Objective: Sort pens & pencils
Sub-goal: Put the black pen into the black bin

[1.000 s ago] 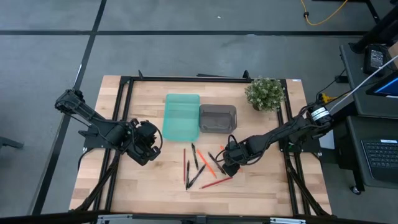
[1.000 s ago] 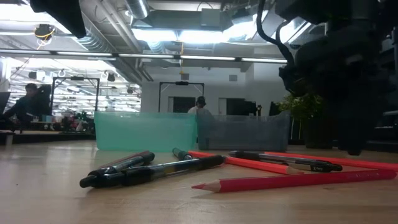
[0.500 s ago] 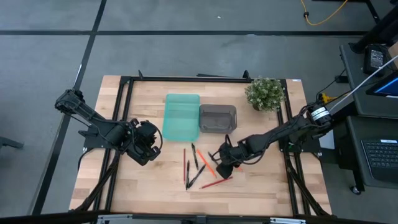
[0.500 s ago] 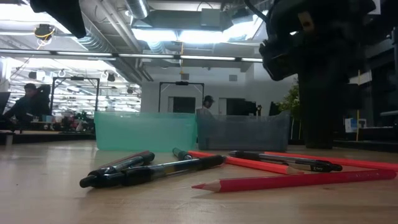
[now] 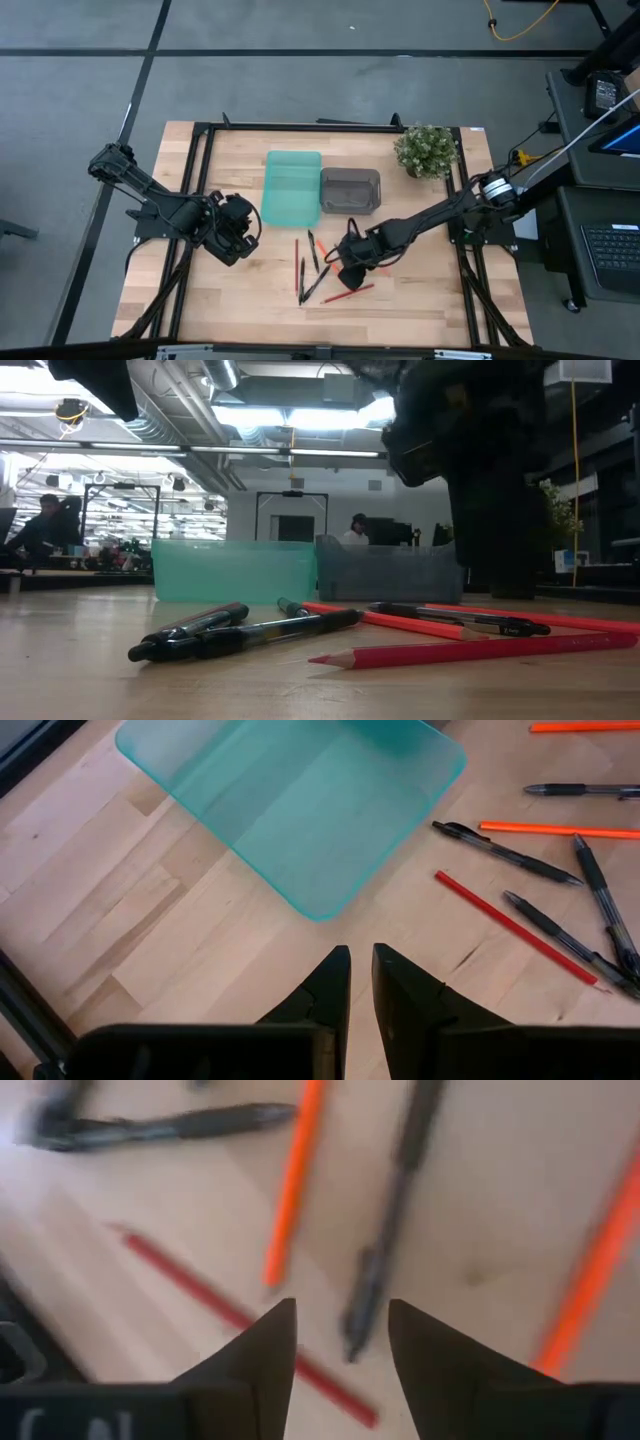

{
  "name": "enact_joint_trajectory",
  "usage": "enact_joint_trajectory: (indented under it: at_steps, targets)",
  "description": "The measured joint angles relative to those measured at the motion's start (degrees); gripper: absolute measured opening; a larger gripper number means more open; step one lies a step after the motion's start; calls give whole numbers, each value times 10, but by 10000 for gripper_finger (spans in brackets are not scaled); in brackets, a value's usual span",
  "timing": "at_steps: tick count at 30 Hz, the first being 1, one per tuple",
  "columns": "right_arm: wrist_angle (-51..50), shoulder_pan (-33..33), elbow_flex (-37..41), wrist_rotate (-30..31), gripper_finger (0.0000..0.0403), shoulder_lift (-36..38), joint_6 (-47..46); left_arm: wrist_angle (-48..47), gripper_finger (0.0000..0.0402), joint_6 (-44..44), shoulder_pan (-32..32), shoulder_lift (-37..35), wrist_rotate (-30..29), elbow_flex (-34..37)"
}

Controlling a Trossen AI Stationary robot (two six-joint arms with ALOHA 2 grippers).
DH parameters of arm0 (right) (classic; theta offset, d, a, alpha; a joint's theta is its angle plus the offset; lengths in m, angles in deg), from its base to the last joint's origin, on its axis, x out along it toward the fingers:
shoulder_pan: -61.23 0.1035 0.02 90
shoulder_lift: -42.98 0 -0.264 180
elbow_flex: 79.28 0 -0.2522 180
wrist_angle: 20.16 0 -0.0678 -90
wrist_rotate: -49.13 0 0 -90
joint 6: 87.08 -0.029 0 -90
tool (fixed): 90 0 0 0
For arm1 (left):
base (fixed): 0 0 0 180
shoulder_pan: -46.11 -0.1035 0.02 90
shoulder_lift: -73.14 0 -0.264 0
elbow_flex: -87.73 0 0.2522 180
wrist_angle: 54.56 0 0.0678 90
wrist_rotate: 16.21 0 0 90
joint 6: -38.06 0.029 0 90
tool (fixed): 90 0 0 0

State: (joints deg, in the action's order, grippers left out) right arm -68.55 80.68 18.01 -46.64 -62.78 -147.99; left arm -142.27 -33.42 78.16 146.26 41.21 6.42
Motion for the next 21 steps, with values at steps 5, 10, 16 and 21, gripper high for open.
enact_joint_trajectory:
  at_steps: [5, 10, 16, 21]
  targets:
    - [-99, -3, -96, 17, 161, -61, 65, 0, 41, 0, 0, 0, 0, 0]
    - [-109, -2, -145, 25, 161, -96, 113, -2, 41, 0, 4, 0, 1, 0]
    - [-136, -7, -141, 39, 161, -96, 110, -2, 41, -6, 22, 0, 1, 0]
    - [-133, -12, -141, 46, 161, -96, 122, -2, 41, -20, 34, 0, 1, 0]
